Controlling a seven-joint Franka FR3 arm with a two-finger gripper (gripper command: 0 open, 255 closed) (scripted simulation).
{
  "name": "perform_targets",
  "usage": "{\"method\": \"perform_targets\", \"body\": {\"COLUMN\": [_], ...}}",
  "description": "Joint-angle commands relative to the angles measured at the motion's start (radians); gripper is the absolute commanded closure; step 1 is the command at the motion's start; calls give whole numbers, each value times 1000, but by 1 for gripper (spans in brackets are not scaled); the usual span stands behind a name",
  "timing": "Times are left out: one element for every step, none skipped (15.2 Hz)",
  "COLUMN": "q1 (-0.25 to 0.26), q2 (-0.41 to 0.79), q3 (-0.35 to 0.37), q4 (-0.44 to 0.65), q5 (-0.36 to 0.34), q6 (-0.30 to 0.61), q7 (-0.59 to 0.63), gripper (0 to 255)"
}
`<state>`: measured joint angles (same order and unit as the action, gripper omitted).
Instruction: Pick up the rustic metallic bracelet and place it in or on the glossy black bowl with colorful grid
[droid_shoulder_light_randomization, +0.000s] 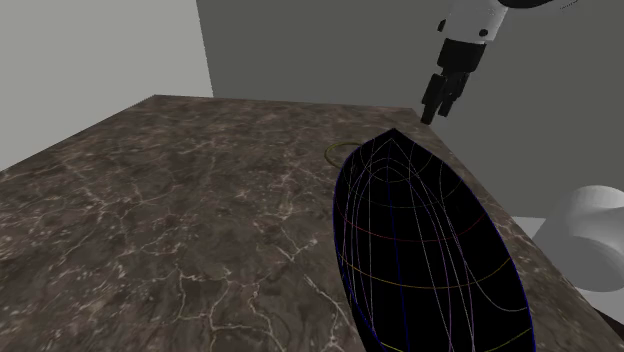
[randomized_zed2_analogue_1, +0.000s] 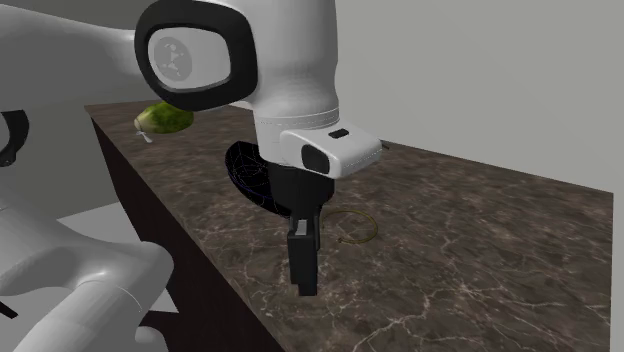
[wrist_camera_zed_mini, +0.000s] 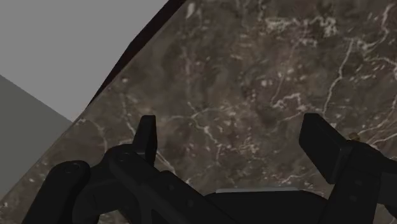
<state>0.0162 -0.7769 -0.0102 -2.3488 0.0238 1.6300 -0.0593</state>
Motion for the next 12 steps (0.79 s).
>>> {"method": "perform_targets", "body": {"q1": [0, 10, 20, 30, 39, 48, 57, 65, 74, 82, 89, 96], "q2": [0, 14, 29, 44, 61, 78, 96, 115, 134, 154, 175, 197], "q3": [0, 20, 40, 61, 81, 100, 120, 140, 159, 179, 198, 217], "q4": [0, 6, 13, 21, 30, 40, 51, 62, 75, 88, 102, 118], "q5": [0, 12, 23, 33, 44, 53, 62, 71, 78, 85, 92, 97], "q6": [0, 6, 12, 19, 25, 31, 37, 44, 50, 56, 61, 67], "q7": [0, 16, 32, 47, 63, 78, 94, 109, 125, 141, 156, 172], "gripper": [0, 0, 0, 0, 0, 0, 0, 0, 0, 0, 0, 0]}}
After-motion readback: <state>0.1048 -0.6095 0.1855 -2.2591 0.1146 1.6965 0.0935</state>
